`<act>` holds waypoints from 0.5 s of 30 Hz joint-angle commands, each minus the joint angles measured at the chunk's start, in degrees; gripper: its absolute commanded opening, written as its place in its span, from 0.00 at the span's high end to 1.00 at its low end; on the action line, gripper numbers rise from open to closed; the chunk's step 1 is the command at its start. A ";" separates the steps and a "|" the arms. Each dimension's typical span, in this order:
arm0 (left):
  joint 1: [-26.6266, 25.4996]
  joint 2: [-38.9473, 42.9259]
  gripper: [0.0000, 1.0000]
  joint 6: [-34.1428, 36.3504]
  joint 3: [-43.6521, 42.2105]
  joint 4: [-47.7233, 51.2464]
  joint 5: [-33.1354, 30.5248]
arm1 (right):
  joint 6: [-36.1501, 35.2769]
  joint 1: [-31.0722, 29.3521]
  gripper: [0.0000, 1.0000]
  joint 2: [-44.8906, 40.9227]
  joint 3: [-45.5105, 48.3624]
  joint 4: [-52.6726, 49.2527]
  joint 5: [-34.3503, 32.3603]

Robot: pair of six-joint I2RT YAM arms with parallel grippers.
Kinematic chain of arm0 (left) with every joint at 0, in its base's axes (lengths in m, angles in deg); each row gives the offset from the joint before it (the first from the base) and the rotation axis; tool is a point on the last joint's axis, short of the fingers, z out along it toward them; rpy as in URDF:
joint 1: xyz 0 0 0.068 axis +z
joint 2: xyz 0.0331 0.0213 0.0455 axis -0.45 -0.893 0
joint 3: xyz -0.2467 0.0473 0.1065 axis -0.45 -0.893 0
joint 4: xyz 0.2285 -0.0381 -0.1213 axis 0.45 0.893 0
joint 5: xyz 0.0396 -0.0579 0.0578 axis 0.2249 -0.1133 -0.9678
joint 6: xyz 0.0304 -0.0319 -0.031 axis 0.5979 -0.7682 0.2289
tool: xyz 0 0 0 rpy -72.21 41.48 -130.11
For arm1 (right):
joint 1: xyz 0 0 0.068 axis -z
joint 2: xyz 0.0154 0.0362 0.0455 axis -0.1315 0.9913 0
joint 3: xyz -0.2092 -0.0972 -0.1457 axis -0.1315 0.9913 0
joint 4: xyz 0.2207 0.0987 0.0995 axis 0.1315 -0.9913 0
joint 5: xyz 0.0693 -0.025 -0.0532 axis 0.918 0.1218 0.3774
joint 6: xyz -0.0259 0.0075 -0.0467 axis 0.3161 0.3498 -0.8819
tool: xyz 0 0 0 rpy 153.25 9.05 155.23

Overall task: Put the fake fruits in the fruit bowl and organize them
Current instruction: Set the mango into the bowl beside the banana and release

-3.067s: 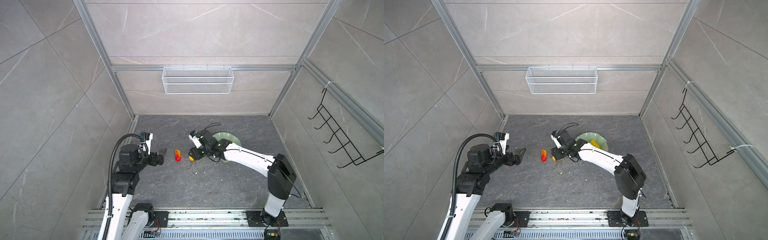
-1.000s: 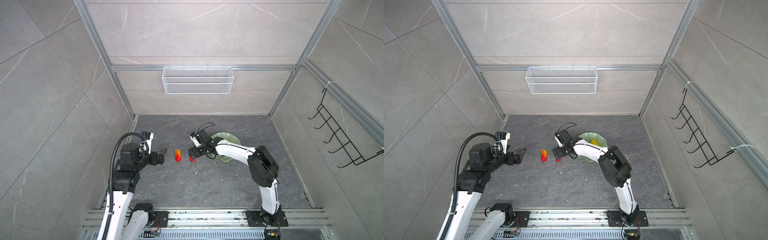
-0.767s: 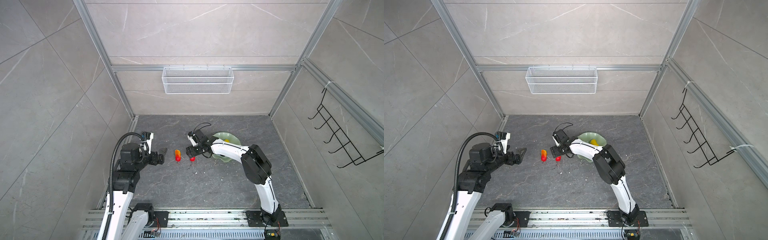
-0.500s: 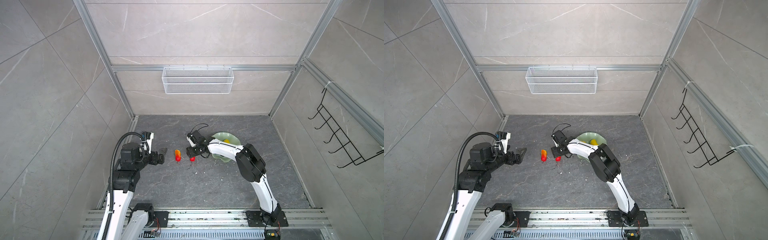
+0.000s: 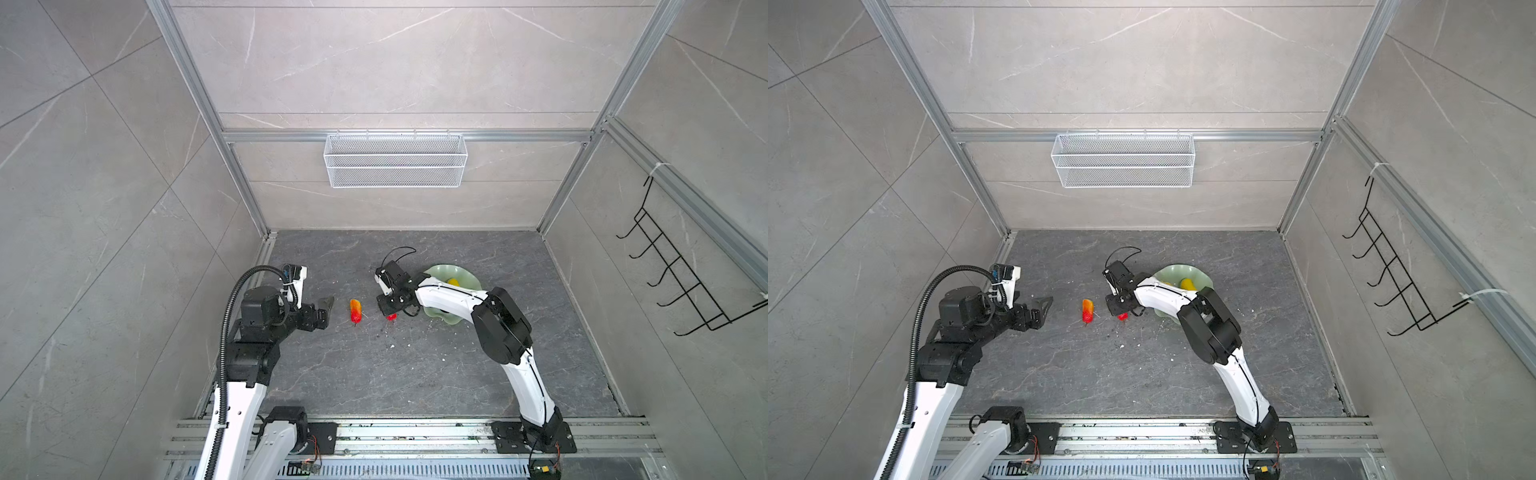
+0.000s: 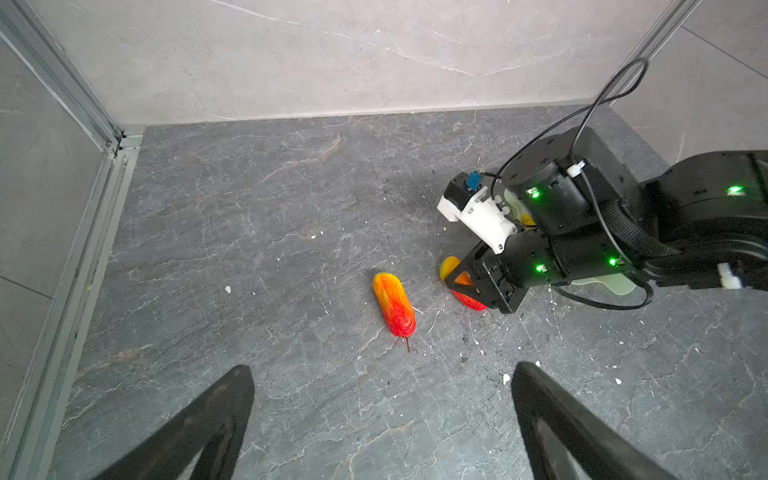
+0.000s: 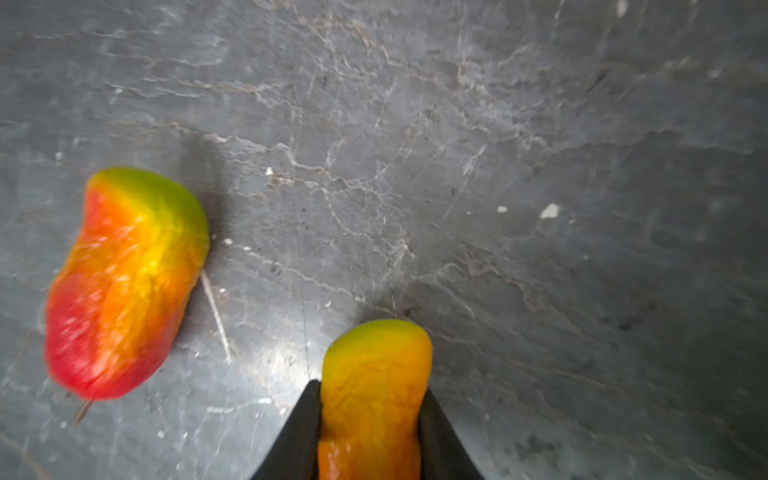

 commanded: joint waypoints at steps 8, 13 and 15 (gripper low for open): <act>0.28 1.39 0.00 0.63 0.11 -2.29 1.53 | -12.86 10.39 0.95 -23.51 6.19 0.05 -3.54; 0.28 1.49 0.00 0.40 0.14 -2.34 2.12 | -14.33 19.89 0.96 -27.07 10.62 -0.32 -8.56; 0.27 1.70 0.00 0.31 0.05 -2.59 2.10 | -14.50 22.60 0.96 -27.01 11.88 -1.06 -9.66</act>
